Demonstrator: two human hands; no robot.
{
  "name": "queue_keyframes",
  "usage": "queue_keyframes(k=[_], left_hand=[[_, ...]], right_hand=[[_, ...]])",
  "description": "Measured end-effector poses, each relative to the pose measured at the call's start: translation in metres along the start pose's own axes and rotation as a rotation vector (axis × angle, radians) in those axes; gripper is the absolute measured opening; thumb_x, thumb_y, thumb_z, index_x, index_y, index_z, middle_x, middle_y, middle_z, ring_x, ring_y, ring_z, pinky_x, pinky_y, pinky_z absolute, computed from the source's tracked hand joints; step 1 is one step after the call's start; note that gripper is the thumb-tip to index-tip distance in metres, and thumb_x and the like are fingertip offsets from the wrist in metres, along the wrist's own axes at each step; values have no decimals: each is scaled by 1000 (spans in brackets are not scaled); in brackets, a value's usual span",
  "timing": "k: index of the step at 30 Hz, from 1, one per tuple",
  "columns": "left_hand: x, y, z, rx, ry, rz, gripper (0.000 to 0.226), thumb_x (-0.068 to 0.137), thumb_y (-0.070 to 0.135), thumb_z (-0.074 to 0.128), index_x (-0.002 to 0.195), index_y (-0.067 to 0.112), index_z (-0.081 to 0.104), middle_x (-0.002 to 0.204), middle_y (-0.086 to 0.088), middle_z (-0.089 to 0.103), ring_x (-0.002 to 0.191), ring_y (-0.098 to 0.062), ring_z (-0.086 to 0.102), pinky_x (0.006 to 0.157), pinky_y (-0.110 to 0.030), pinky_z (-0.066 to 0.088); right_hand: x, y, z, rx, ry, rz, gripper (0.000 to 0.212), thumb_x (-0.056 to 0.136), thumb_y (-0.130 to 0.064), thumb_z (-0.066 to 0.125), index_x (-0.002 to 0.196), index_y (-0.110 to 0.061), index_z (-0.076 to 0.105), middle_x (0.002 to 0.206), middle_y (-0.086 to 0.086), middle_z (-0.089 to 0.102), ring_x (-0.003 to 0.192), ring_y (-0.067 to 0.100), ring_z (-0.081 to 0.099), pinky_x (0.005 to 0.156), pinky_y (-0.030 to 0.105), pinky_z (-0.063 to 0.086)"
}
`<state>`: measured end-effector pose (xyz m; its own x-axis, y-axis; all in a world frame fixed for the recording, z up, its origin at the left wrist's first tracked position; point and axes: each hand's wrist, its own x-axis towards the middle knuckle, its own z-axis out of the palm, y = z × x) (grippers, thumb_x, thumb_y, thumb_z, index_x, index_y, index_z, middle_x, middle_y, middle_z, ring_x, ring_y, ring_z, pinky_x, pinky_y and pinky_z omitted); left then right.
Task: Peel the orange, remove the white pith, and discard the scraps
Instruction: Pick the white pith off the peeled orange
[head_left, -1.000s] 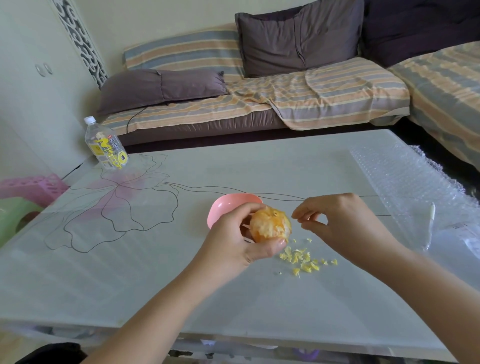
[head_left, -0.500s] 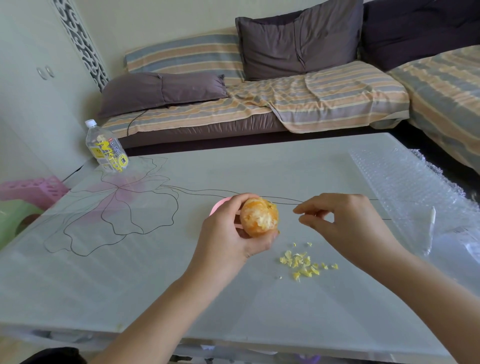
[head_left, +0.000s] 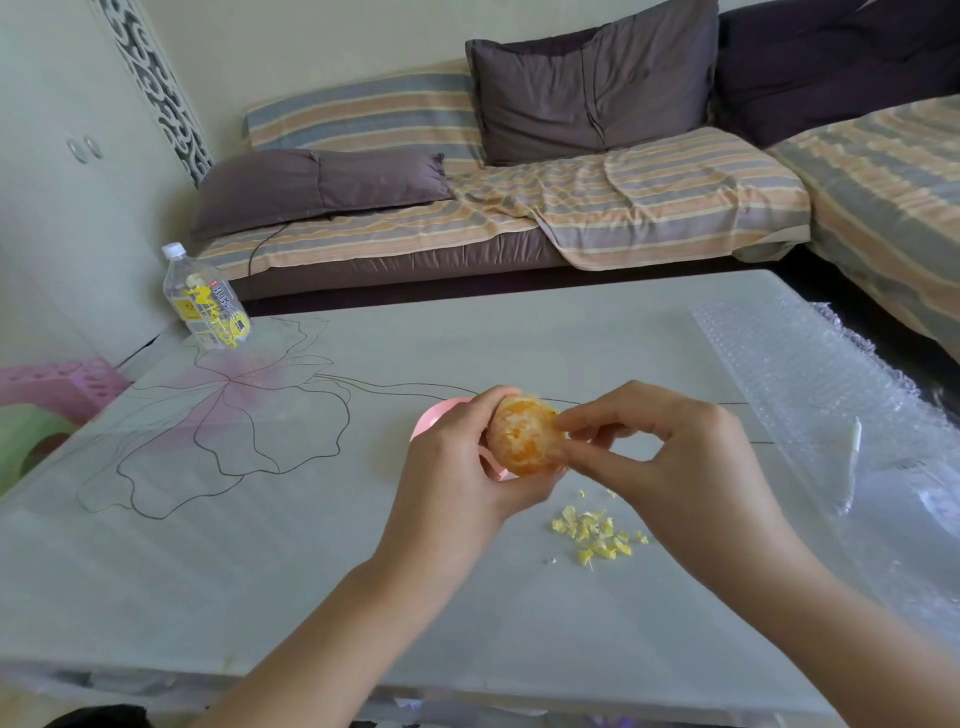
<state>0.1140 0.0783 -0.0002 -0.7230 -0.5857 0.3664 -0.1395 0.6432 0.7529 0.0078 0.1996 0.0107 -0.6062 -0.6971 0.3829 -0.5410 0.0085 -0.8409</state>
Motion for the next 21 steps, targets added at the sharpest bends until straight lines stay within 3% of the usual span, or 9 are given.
queue_keyframes(k=[3, 12, 18, 21], left_hand=[[-1, 3, 2, 33, 19, 39, 29, 68, 29, 82, 89, 26, 62, 76, 3, 60, 71, -15, 52, 59, -28, 49], [0, 2, 0, 182, 71, 129, 47, 67, 33, 83, 108, 21, 63, 84, 9, 60, 77, -9, 52, 62, -6, 40], [-1, 4, -1, 156, 82, 105, 52, 64, 24, 85, 111, 22, 64, 84, 8, 62, 75, -11, 56, 63, -15, 49], [0, 5, -4, 122, 64, 38, 54, 63, 20, 85, 112, 25, 63, 86, 9, 62, 76, -7, 56, 64, -12, 48]], right_hand=[[-1, -1, 2, 15, 39, 33, 12, 70, -20, 80, 71, -30, 74, 72, -19, 66, 76, -2, 60, 70, 3, 39], [-3, -5, 1, -9, 70, 44, 14, 69, -20, 81, 69, -31, 72, 74, -22, 65, 71, -4, 60, 64, 3, 38], [-3, -5, -1, -23, 17, -11, 15, 70, -17, 80, 67, -28, 71, 72, -18, 65, 71, -2, 61, 66, 3, 40], [-5, -4, 1, -65, -25, -56, 17, 71, -15, 79, 67, -28, 69, 73, -16, 65, 72, 0, 61, 66, 4, 40]])
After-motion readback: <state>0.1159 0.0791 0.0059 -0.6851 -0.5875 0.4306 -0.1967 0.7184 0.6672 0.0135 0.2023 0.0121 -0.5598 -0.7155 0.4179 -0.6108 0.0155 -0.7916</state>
